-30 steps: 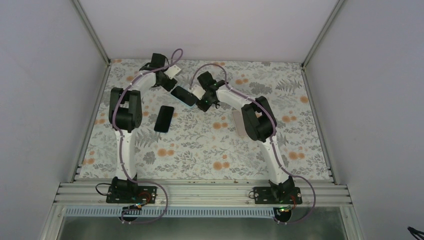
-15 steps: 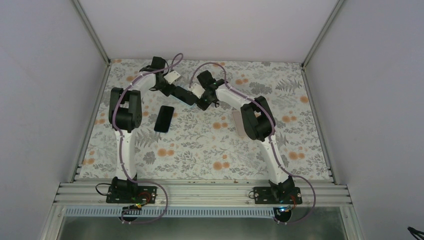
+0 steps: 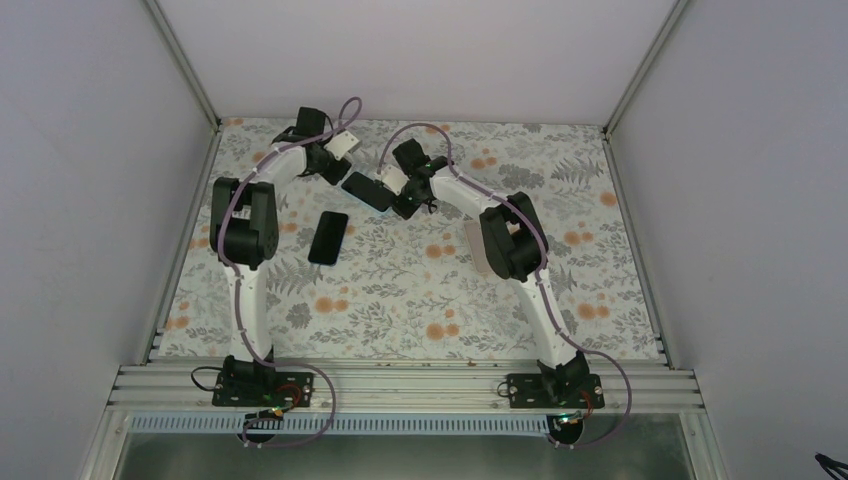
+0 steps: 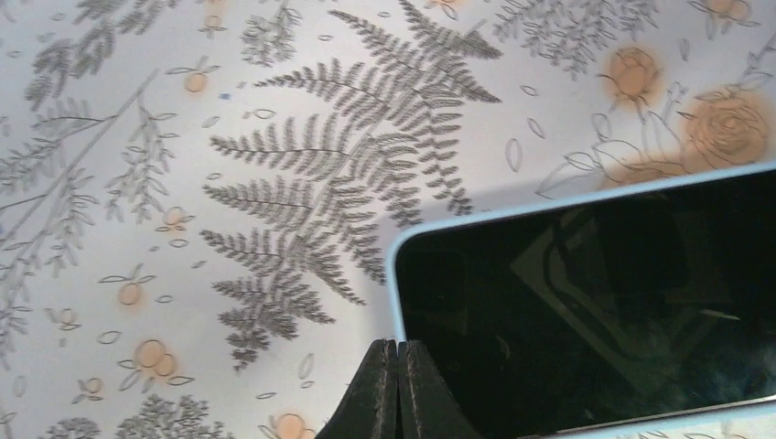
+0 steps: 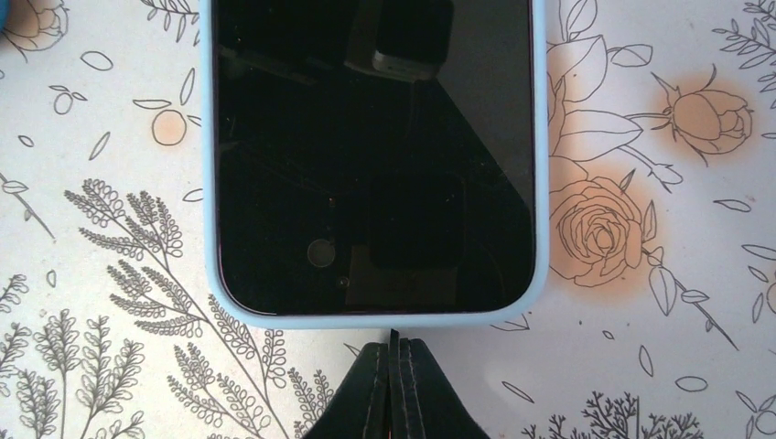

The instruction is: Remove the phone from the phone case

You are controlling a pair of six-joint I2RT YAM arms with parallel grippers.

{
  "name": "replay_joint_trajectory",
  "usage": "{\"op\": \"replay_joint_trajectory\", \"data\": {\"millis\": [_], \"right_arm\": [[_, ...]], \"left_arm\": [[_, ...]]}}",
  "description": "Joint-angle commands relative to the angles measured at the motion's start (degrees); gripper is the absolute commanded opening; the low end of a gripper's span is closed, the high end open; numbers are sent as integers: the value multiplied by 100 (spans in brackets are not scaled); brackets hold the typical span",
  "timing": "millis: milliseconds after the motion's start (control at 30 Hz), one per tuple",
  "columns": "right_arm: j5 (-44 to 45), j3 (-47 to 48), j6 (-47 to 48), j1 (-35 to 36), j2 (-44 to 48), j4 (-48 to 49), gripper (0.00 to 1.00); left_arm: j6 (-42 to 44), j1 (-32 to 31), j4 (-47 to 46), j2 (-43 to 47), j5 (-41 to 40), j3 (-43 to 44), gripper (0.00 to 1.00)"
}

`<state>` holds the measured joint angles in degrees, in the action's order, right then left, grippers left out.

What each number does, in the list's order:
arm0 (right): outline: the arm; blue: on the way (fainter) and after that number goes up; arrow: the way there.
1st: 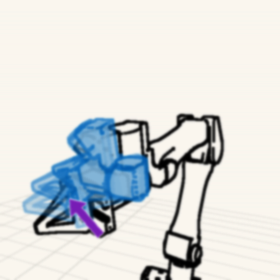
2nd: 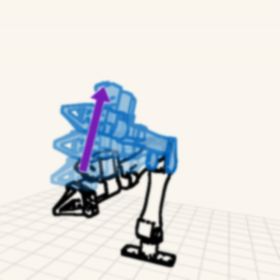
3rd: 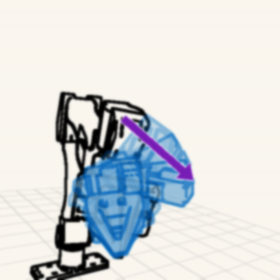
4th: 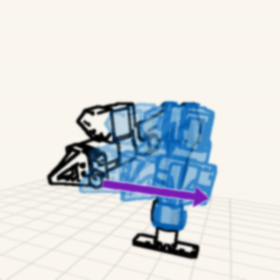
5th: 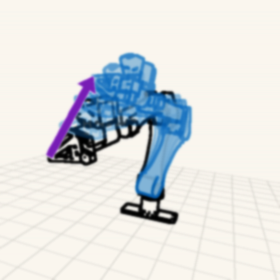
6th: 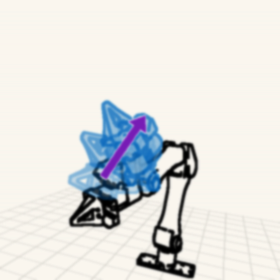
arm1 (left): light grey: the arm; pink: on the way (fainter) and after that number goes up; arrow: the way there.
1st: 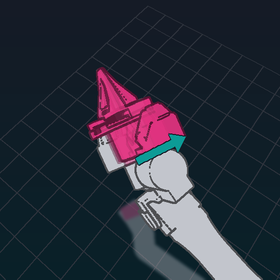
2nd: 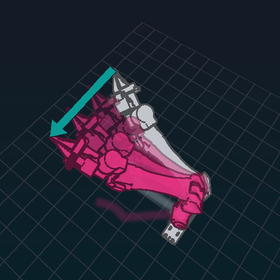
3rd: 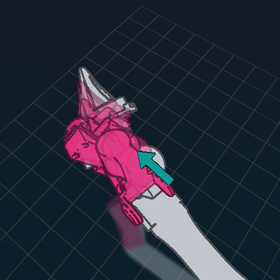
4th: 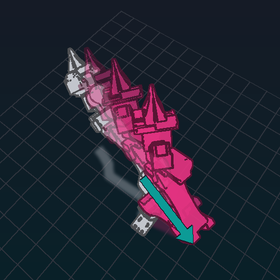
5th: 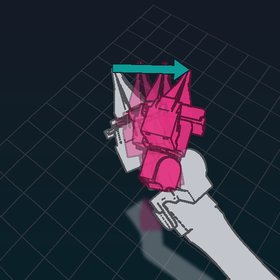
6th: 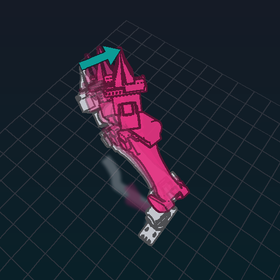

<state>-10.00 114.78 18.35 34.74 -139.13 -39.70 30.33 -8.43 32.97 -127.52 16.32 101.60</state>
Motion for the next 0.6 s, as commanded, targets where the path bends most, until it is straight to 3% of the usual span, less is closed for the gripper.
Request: {"op": "replay_joint_trajectory", "data": {"millis": [0, 167, 567], "right_arm": [[-24, 91, -68, -20, -196, -41, 3], [6, 115, -66, -20, -185, -40, 3], [-62, 148, -109, -24, -172, -101, 3]], "left_arm": [[-128, 117, -403, 26, -128, 117, 2], [-6, 104, -252, -560, -726, 539, 2], [232, -129, 297, -908, -677, 875, 2]]}}
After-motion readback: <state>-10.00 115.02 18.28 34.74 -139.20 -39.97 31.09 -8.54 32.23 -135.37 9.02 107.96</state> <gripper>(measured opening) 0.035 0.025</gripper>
